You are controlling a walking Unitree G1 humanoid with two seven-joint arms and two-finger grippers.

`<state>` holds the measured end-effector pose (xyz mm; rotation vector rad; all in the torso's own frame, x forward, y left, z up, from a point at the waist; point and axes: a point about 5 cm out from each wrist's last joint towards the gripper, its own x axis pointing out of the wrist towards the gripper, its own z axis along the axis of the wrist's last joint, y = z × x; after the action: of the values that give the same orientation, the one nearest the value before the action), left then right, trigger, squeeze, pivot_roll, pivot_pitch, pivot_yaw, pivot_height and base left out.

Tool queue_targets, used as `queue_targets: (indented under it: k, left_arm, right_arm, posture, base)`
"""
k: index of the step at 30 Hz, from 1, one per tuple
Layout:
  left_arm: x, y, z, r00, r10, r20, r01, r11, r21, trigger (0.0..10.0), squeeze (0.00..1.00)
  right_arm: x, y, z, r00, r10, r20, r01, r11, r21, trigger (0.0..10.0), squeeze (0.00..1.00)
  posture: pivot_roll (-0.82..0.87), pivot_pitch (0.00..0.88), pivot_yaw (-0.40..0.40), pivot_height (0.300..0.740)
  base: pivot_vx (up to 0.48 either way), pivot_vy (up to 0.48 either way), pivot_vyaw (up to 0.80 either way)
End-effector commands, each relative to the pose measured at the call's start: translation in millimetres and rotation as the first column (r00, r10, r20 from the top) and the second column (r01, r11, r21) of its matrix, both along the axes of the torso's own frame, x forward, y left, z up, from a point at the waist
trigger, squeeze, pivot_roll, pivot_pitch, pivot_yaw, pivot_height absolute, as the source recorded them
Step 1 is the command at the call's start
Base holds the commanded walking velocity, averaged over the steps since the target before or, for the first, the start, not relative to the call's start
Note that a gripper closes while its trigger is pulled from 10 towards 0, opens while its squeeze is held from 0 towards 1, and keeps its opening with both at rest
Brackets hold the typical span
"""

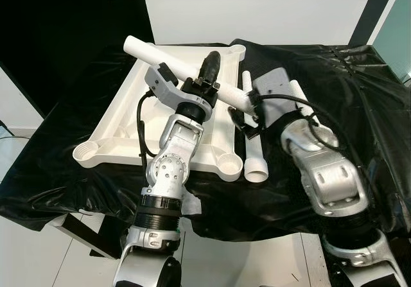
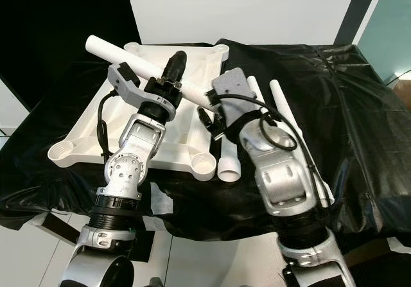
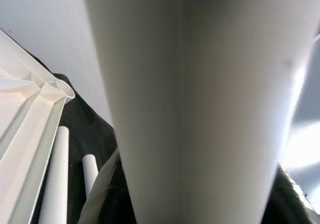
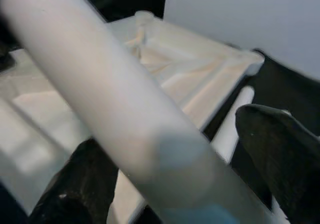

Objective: Building children table

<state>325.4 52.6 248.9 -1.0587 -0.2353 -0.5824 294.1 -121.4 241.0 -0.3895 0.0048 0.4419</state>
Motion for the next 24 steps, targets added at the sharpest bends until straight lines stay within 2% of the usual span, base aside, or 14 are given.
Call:
queue_targets:
  k: [1, 11, 12, 13, 14, 24]
  left_arm:
    - [-10.1, -2.7, 9, 0.962, -0.125, 0.245, 0.129, 0.992, -0.002, 0.0, 0.0]
    - [-11.2, -4.3, 9, 0.959, -0.128, 0.254, 0.129, 0.992, 0.01, 0.0, 0.0]
    - [-11.4, -5.3, 9, 0.958, -0.13, 0.256, 0.131, 0.991, 0.012, 0.0, 0.0]
    - [-11.4, -5.3, 9, 0.958, -0.13, 0.256, 0.131, 0.991, 0.012, 0.0, 0.0]
    - [-11.4, -6.1, 9, 0.958, -0.132, 0.256, 0.133, 0.991, 0.013, 0.0, 0.0]
    - [-10.7, -6.9, 10, 0.956, -0.137, 0.261, 0.138, 0.99, 0.015, 0.0, 0.0]
  right_arm:
    - [-3.1, -15.6, -3, 0.999, -0.013, -0.048, 0.014, 1.0, 0.013, 10.0, 0.0]
    - [-7.0, -21.1, -5, 0.997, -0.011, -0.08, 0.01, 1.0, -0.011, 10.0, 0.0]
    - [-10.6, -20.0, -11, 0.994, -0.003, -0.106, 0.0, 1.0, -0.025, 4.0, 0.0]
    - [-10.6, -20.0, -11, 0.994, -0.003, -0.106, 0.0, 1.0, -0.025, 4.0, 0.0]
    - [-13.2, -18.5, -16, 0.992, 0.004, -0.126, -0.009, 0.999, -0.039, 0.0, 0.0]
    - [-16.7, -18.1, -21, 0.982, 0.035, -0.187, -0.045, 0.998, -0.048, 0.0, 0.0]
  posture:
    - [-0.1, 0.0, 0.044, 0.74]
    - [-0.11, 0.0, 0.041, 0.74]
    - [-0.12, 0.0, 0.043, 0.74]
    - [-0.12, 0.0, 0.043, 0.74]
    - [-0.12, 0.0, 0.044, 0.74]
    - [-0.11, 0.0, 0.047, 0.74]
  base:
    - [0.0, 0.0, 0.0]
    - [0.0, 0.0, 0.0]
    - [0.0, 0.0, 0.0]
    - [0.0, 0.0, 0.0]
    - [0.0, 0.0, 0.0]
    - [0.0, 0.0, 0.0]
